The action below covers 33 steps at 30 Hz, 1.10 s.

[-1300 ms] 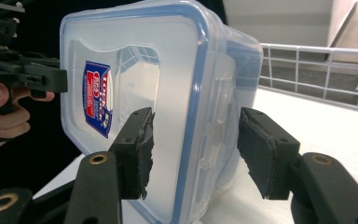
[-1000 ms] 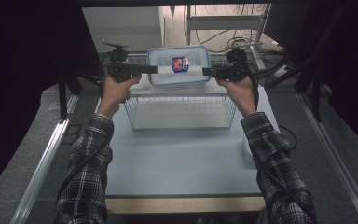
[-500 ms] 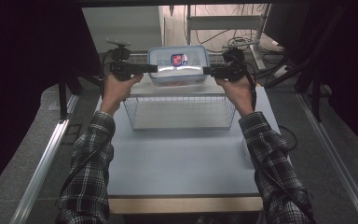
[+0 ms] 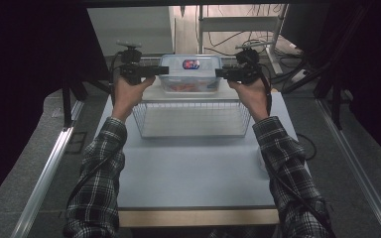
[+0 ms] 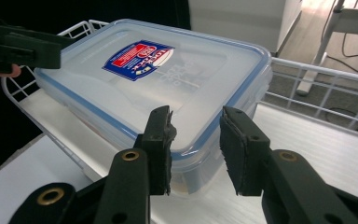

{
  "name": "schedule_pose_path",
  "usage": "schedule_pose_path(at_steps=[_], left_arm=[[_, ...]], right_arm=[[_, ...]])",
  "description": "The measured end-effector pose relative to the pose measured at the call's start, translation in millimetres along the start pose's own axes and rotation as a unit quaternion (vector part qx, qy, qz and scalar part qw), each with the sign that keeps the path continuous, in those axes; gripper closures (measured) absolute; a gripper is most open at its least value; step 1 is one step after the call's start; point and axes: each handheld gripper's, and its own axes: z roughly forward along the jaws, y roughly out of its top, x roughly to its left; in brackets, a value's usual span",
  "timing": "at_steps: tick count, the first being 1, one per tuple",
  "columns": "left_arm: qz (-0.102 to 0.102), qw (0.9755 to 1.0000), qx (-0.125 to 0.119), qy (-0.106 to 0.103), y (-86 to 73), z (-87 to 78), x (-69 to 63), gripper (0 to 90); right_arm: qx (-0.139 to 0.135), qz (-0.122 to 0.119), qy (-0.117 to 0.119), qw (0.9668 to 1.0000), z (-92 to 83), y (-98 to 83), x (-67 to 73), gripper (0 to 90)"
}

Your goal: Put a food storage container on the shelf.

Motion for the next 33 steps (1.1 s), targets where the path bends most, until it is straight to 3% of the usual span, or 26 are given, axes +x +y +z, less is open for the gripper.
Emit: schedule_pose_path(at_steps=[3, 6, 11, 19, 26, 33], left_arm=[[0.005, 1.0000, 0.000, 0.003, 0.4, 0.0, -1.2, 42.3], [0.035, 0.9993, -0.007, 0.012, 0.8, -4.5, -4.5, 43.3], [0.067, 0.9973, -0.029, 0.006, -4.3, -19.4, -13.4, 34.0], [0.115, 0.9932, -0.022, 0.002, -28.2, -27.4, -28.8, 20.2], [0.134, 0.9908, -0.019, -0.012, -51.9, -33.9, -39.4, 14.9], [0.138, 0.9904, -0.013, -0.004, -69.6, -40.1, -49.6, 15.6]], right_arm=[[-0.002, 0.006, 0.003, 1.0000, -2.1, -1.2, -3.9, 63.5], [-0.010, -0.005, 0.004, 0.9999, -3.9, -2.7, -2.2, 60.1], [-0.034, -0.013, 0.020, 0.9991, -13.4, -8.0, 1.0, 48.8], [-0.042, -0.033, 0.030, 0.9981, -22.2, -28.5, 4.9, 32.2], [-0.046, -0.051, 0.033, 0.9971, -27.7, -44.0, 7.6, 23.1], [-0.040, -0.070, 0.038, 0.9960, -32.5, -59.3, 16.2, 17.6]])
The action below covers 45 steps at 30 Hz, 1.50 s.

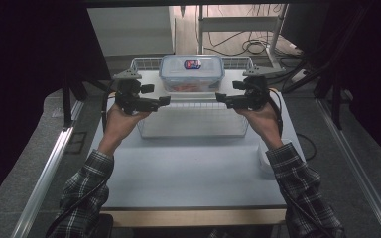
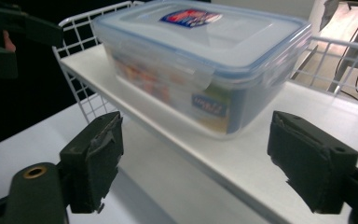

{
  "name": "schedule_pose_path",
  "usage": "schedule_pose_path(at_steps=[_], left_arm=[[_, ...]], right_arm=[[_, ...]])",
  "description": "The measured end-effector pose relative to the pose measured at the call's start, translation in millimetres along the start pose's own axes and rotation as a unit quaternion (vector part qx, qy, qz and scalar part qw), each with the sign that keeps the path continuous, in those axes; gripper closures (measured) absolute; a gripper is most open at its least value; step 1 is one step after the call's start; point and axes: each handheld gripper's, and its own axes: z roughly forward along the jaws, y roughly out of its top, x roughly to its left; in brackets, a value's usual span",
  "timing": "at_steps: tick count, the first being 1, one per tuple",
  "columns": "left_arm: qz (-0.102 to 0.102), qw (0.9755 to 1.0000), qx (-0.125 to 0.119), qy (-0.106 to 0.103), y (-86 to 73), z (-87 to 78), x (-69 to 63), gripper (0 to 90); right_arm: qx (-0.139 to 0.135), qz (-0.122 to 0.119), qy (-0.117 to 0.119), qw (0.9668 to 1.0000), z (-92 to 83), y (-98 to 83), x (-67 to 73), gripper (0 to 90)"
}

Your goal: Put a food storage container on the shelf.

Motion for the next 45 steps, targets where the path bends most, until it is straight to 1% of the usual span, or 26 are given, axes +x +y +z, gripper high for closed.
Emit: schedule_pose_path(at_steps=[3, 5, 9, 13, 16, 20, 24, 30, 33, 35, 38, 40, 41, 43, 44, 45], left_arm=[[0.002, 1.0000, 0.006, -0.003, -7.2, -0.8, -5.8, 15.7], [0.002, 0.9999, 0.010, -0.009, -12.2, -0.9, -9.0, 15.7], [0.011, 0.9997, 0.018, -0.013, -22.1, -2.2, -15.3, 16.5], [0.021, 0.9992, 0.034, -0.006, -33.4, -3.4, -21.0, 17.6], [0.021, 0.9990, 0.039, -0.005, -41.9, -5.4, -23.8, 17.8], [0.026, 0.9984, 0.050, 0.003, -52.7, -8.4, -28.1, 18.0], [0.024, 0.9982, 0.054, 0.006, -62.4, -10.0, -31.3, 18.5], [0.019, 0.9981, 0.058, 0.006, -79.2, -9.2, -37.6, 18.5], [0.016, 0.9982, 0.057, 0.007, -88.2, -8.2, -40.4, 18.2], [0.012, 0.9984, 0.056, 0.008, -94.5, -7.3, -42.2, 17.9], [0.007, 0.9984, 0.055, 0.005, -105.0, -4.4, -44.2, 17.1], [0.001, 0.9986, 0.052, 0.001, -112.7, -1.3, -44.7, 16.8], [0.000, 0.9982, 0.061, -0.002, -115.3, 0.9, -44.7, 16.8], [0.000, 0.9980, 0.063, 0.006, -119.7, 3.4, -46.1, 16.2], [-0.004, 0.9981, 0.062, -0.001, -122.3, 4.4, -46.9, 16.2], [-0.005, 0.9980, 0.062, -0.004, -123.7, 4.8, -47.5, 15.9]], right_arm=[[0.004, -0.006, 0.005, 1.0000, -0.8, -5.2, 4.9, 15.7], [0.006, -0.010, 0.006, 0.9999, -1.2, -8.5, 7.8, 14.6], [0.010, -0.013, 0.013, 0.9998, -3.1, -15.9, 12.1, 13.4], [0.016, -0.015, 0.019, 0.9996, -4.5, -23.8, 16.0, 13.1], [0.018, -0.016, 0.024, 0.9994, -5.2, -29.2, 18.5, 13.0], [0.020, -0.015, 0.030, 0.9992, -6.4, -35.9, 21.9, 12.6], [0.024, -0.020, 0.033, 0.9990, -7.3, -43.8, 26.0, 12.1], [0.029, -0.021, 0.037, 0.9987, -8.3, -57.1, 30.5, 11.4], [0.028, -0.020, 0.038, 0.9987, -9.7, -64.5, 32.0, 10.1], [0.028, -0.022, 0.042, 0.9985, -11.0, -69.9, 32.4, 8.9], [0.029, -0.023, 0.039, 0.9986, -12.7, -76.5, 32.8, 7.9], [0.030, -0.019, 0.042, 0.9985, -13.9, -81.3, 32.9, 7.1], [0.032, -0.019, 0.043, 0.9984, -14.4, -83.3, 32.9, 6.5], [0.032, -0.019, 0.042, 0.9984, -15.6, -86.7, 32.9, 6.0], [0.032, -0.018, 0.043, 0.9984, -16.1, -88.5, 32.8, 5.7], [0.033, -0.015, 0.044, 0.9984, -16.7, -91.1, 32.9, 5.2]])
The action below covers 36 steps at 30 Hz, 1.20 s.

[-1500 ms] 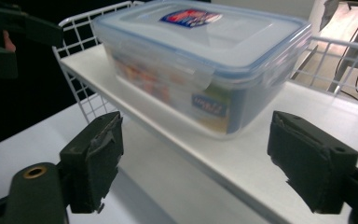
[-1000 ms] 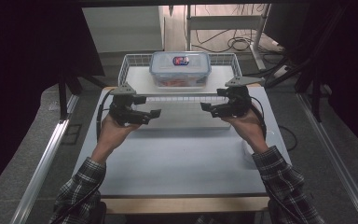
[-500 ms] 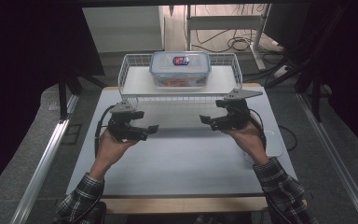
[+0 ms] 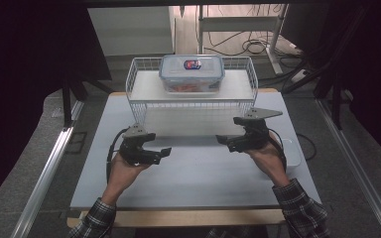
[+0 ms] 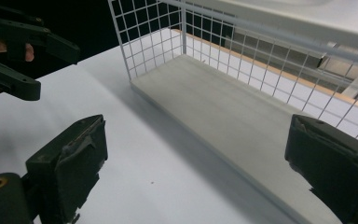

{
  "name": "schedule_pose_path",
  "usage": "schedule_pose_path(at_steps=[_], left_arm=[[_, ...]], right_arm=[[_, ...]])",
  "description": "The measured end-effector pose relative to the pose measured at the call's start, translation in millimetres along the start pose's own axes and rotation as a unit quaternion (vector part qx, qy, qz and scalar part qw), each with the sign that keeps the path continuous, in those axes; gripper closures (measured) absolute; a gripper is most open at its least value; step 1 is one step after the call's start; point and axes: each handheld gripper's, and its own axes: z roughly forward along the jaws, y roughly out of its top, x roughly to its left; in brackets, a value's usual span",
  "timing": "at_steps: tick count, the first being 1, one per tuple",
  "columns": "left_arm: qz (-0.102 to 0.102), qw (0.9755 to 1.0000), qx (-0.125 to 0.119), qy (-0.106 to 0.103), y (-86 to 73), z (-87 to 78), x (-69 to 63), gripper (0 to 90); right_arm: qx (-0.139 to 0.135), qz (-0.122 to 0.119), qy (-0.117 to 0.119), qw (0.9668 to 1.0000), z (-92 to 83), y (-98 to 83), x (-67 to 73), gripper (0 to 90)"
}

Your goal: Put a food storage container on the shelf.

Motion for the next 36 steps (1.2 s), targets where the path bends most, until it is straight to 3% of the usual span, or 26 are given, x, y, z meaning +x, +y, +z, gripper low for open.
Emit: schedule_pose_path(at_steps=[7, 20, 27, 32, 36], left_arm=[[0.001, 1.0000, 0.002, -0.007, -13.8, 2.3, -4.8, 11.5], [0.012, 0.9998, -0.012, 0.005, -36.4, -5.6, -15.0, 5.7], [0.029, 0.9987, -0.006, 0.042, -52.7, -11.8, -21.8, 5.2], [0.031, 0.9986, -0.010, 0.042, -61.5, -15.3, -24.7, 4.4], [0.040, 0.9982, -0.005, 0.045, -67.2, -12.6, -29.8, 3.4]], right_arm=[[0.007, 0.000, 0.002, 1.0000, -1.3, -13.7, 4.0, 3.2], [0.008, -0.008, 0.003, 0.9999, -9.4, -30.8, 17.3, 1.7], [0.010, -0.026, -0.003, 0.9996, -11.4, -48.7, 24.8, 1.9], [0.008, -0.019, -0.002, 0.9998, -14.7, -59.6, 27.6, 2.2], [0.007, -0.003, 0.012, 0.9999, -16.4, -67.8, 30.7, 2.2]])
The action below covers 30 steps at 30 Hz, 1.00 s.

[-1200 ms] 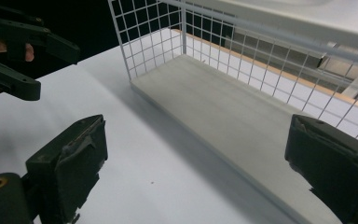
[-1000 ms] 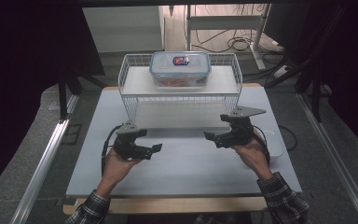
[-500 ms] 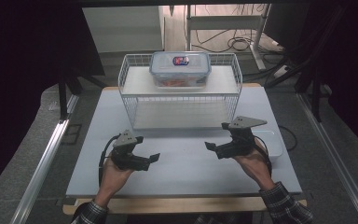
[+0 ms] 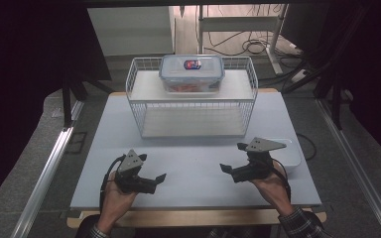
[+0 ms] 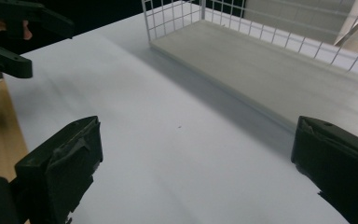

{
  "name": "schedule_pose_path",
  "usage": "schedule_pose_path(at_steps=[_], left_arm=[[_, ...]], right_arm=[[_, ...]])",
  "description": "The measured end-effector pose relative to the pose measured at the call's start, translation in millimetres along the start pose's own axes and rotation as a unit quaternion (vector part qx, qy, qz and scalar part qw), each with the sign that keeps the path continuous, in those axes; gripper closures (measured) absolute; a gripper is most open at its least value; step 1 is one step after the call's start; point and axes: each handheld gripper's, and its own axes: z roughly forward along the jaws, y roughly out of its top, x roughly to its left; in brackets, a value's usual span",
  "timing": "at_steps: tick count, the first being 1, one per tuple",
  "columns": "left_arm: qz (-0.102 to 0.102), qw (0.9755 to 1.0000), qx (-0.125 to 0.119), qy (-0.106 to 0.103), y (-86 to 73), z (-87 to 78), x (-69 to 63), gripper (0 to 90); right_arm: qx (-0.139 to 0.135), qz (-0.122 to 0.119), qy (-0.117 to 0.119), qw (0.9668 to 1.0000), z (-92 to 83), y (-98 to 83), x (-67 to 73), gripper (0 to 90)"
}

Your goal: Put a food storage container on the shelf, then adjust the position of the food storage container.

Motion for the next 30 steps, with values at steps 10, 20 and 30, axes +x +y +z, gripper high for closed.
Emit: schedule_pose_path(at_steps=[10, 20, 30], left_arm=[[0.043, 0.9989, 0.016, -0.002, -9.6, 6.7, -14.5, 4.4], [0.027, 0.9991, 0.034, -0.001, -15.0, 9.5, -9.8, 4.7], [0.022, 0.9986, 0.047, 0.008, -17.2, 11.1, -6.0, 4.8]], right_arm=[[0.028, -0.004, 0.003, 0.9996, 3.2, -19.9, 13.4, 2.4], [0.062, 0.004, -0.023, 0.9978, 8.5, -29.6, 8.4, 0.8], [0.079, 0.021, -0.082, 0.9933, -7.9, -24.0, -11.4, 7.7]])
